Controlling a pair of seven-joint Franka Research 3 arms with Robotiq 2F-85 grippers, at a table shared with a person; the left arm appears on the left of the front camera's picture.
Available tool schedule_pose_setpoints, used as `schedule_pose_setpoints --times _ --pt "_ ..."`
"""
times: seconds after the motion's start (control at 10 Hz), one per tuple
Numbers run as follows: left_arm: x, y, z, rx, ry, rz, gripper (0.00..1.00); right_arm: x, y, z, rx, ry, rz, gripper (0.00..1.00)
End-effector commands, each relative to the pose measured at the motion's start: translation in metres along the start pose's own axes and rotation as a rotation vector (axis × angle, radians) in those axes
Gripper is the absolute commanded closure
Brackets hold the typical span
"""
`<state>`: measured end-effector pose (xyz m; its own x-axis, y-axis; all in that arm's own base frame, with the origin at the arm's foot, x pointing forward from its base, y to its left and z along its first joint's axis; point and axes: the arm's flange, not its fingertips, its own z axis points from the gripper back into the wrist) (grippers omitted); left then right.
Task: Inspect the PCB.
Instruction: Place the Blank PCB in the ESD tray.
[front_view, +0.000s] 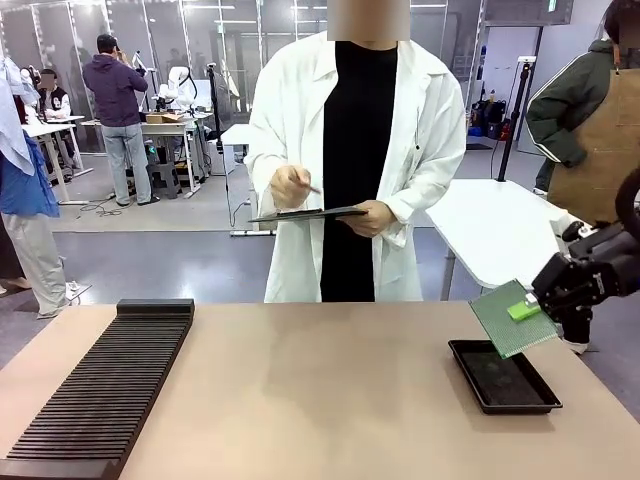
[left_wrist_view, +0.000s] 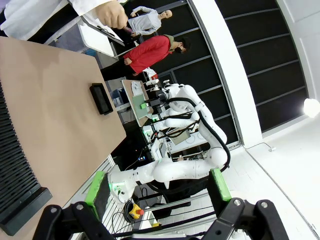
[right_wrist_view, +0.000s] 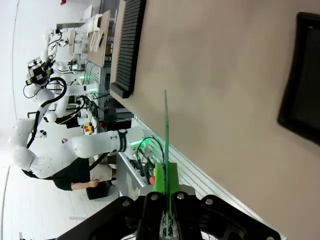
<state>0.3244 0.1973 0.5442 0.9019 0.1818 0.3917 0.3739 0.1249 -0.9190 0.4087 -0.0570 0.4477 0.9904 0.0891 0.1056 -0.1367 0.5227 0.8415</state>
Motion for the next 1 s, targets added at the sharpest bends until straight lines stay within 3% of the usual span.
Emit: schedule_pose_setpoints --times 0.0,0.3,0.6,0.9 --pt "-0.001 -0.001 0.001 -0.015 0.009 -0.014 0.00 0.022 -0.028 0.001 -0.003 -0.016 0.043 0.97" --pt "-0.001 -0.001 0.001 -0.015 0.009 -0.014 0.00 0.044 -0.075 -0.009 -0.019 -0.041 0.051 0.97" --pt "-0.001 -0.001 0.001 -0.015 0.009 -0.014 0.00 0.061 -0.100 -0.011 -0.168 -0.046 0.027 0.97" --pt "-0.001 -0.001 0.001 -0.015 0.009 -0.014 0.00 0.056 -0.096 -0.017 -0.131 -0.068 -0.013 0.97"
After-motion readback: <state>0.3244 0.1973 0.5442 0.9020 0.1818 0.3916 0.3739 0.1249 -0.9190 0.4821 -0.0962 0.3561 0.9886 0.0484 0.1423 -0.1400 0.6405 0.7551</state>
